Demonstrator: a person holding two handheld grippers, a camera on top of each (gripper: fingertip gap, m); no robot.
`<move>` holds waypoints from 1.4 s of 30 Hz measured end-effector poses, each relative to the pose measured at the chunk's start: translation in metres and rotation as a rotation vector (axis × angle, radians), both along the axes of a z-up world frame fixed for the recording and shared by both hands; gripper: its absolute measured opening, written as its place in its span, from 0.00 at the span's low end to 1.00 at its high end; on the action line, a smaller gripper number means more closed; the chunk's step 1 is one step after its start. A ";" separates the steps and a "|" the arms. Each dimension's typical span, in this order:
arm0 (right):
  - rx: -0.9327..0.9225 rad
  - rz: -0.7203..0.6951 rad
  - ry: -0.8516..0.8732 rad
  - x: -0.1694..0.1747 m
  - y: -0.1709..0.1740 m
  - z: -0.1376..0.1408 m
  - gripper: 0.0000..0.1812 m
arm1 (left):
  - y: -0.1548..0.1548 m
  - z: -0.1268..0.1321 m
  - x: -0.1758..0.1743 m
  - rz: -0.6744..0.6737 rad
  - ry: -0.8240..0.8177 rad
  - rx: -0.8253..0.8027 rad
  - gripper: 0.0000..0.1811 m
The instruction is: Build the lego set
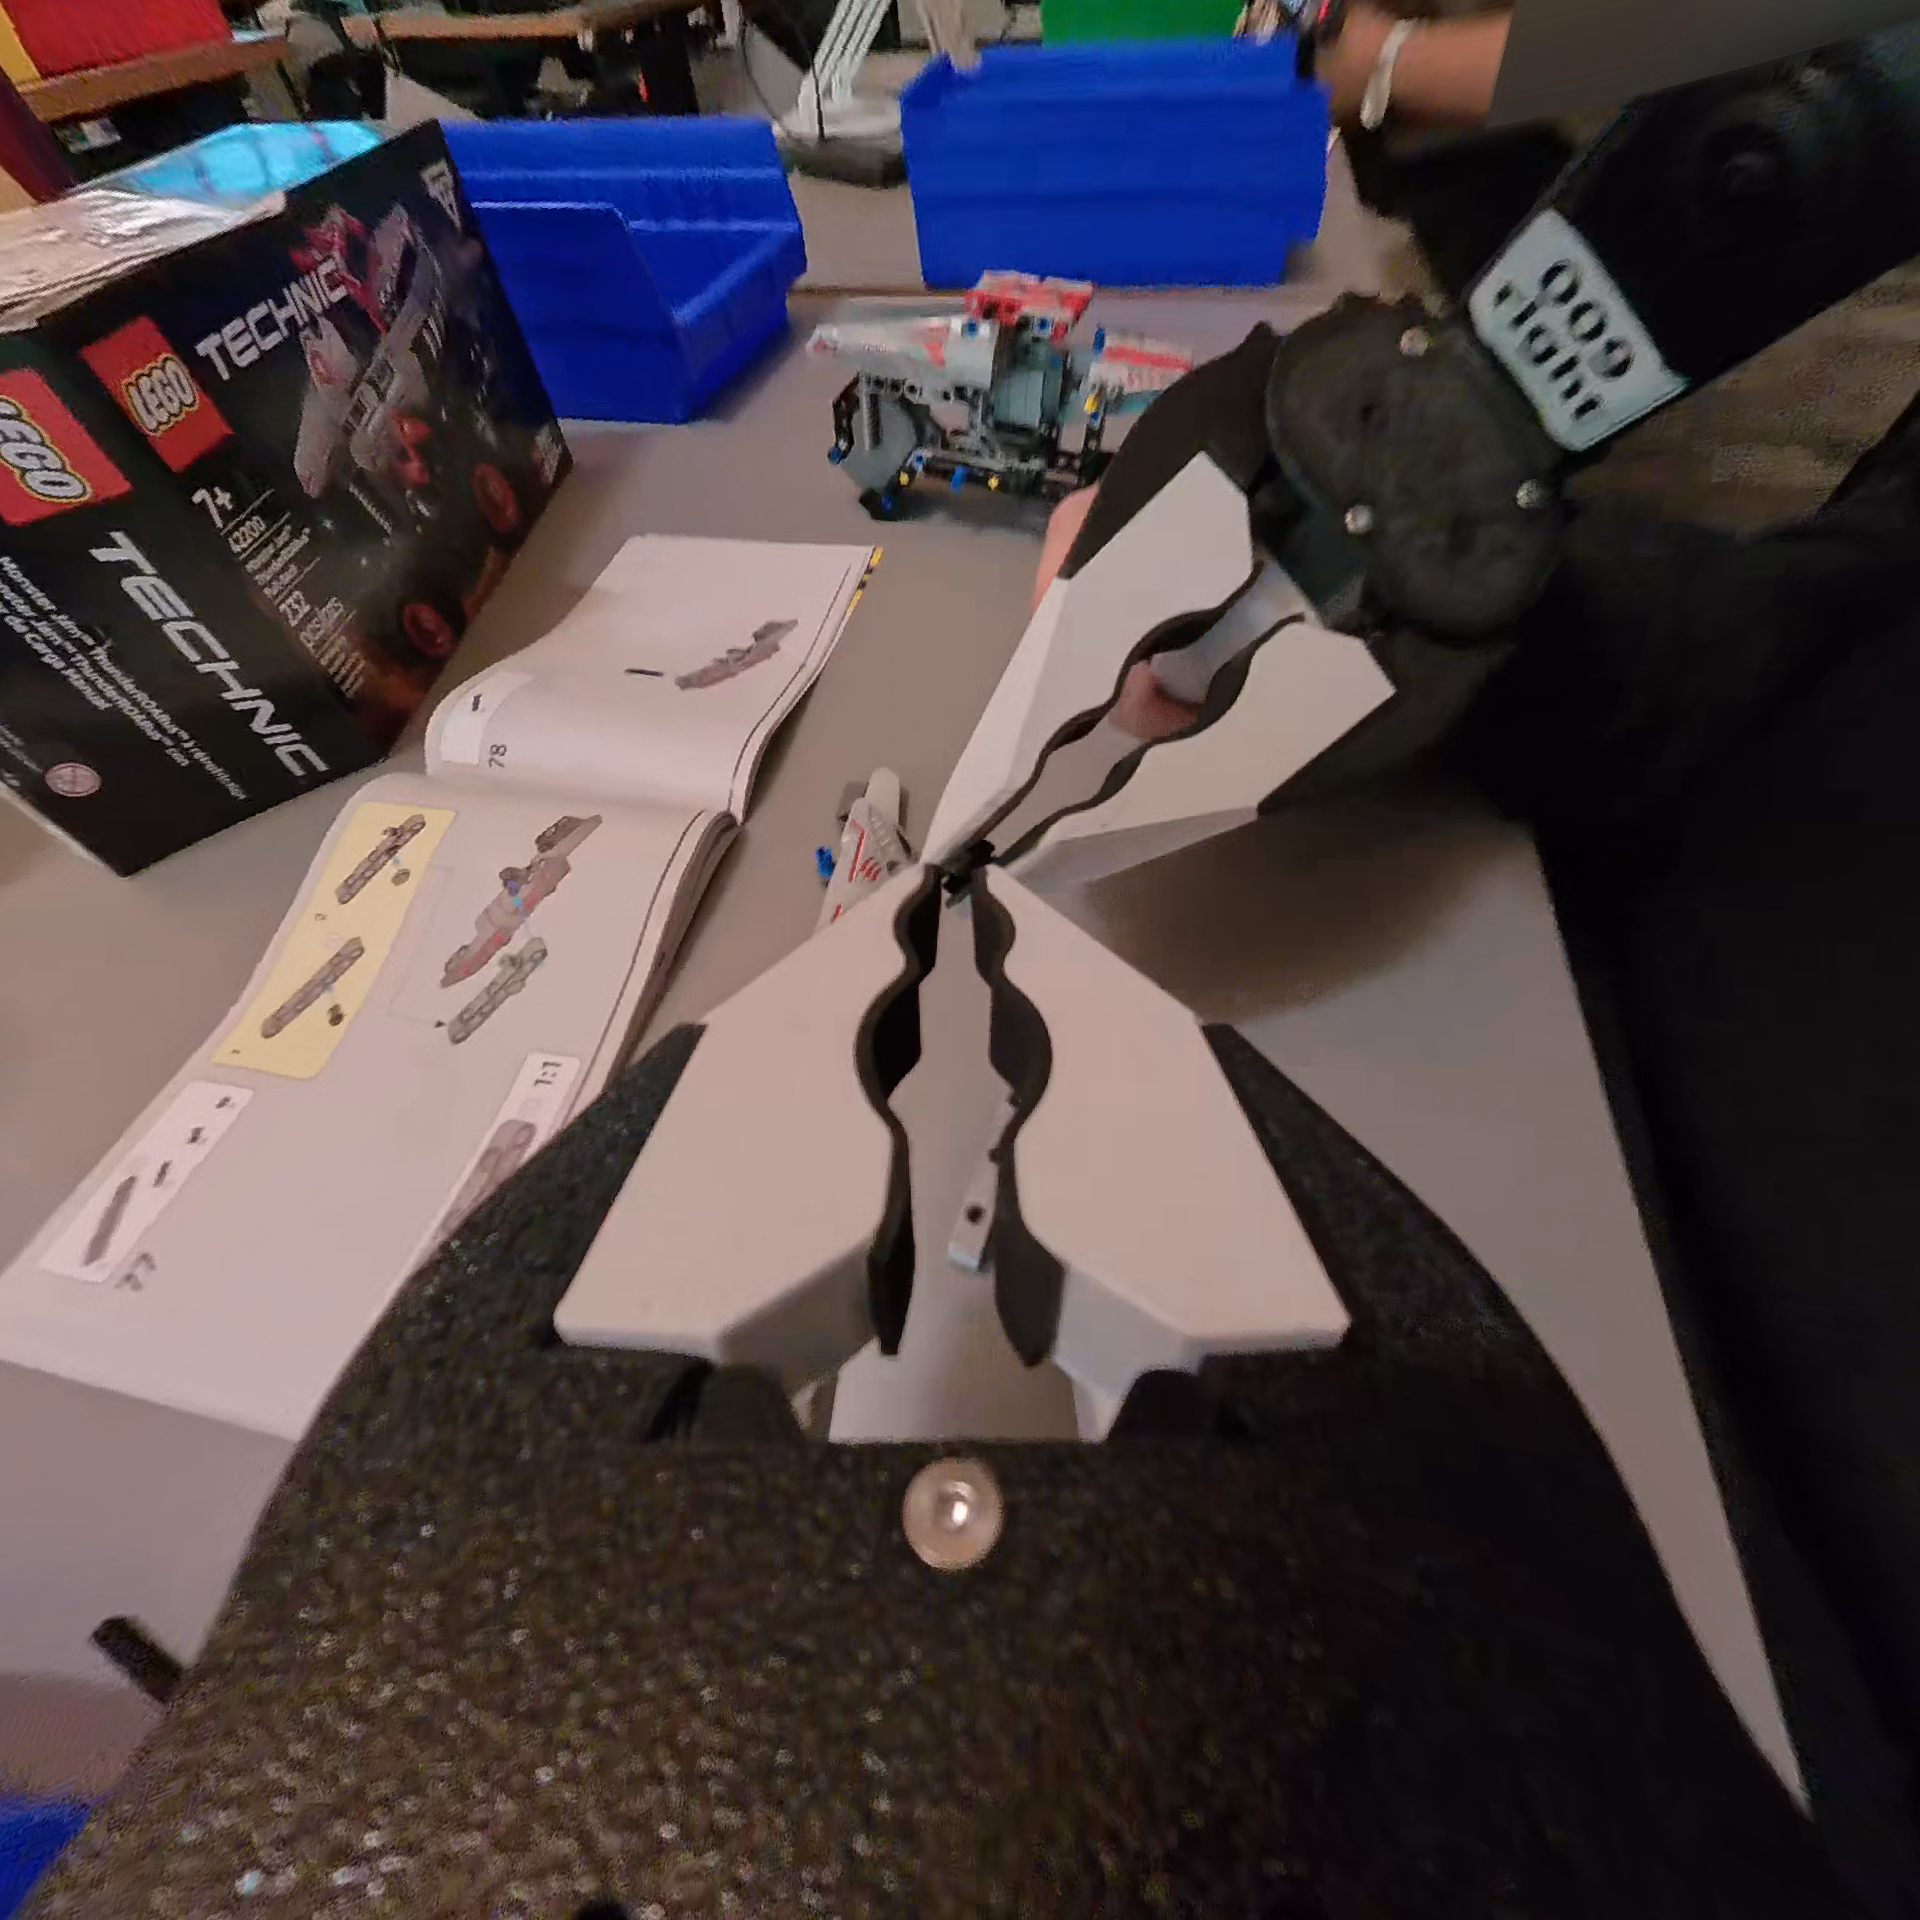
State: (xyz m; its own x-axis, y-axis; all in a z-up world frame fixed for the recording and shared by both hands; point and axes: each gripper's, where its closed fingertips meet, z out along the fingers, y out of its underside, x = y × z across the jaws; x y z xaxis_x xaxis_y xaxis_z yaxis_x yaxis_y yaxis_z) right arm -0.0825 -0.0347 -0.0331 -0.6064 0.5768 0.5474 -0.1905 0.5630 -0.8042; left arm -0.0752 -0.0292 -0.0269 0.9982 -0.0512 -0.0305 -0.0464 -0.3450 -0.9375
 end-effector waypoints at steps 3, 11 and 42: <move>-0.062 0.028 -0.002 0.002 -0.002 0.004 0.01 | 0.000 0.005 0.003 -0.010 -0.053 0.042 0.01; -0.199 0.079 -0.007 0.006 -0.005 0.017 0.01 | -0.001 0.018 0.008 -0.046 -0.096 0.156 0.01; -0.066 0.099 -0.024 0.008 -0.008 0.003 0.01 | -0.003 -0.001 0.006 -0.029 -0.028 -0.022 0.01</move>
State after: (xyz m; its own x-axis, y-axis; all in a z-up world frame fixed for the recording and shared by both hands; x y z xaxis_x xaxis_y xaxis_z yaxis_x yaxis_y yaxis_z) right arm -0.0742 -0.0422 -0.0300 -0.6747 0.5476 0.4949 -0.2230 0.4879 -0.8439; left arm -0.0692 -0.0317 -0.0277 0.9968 -0.0805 -0.0013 -0.0306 -0.3640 -0.9309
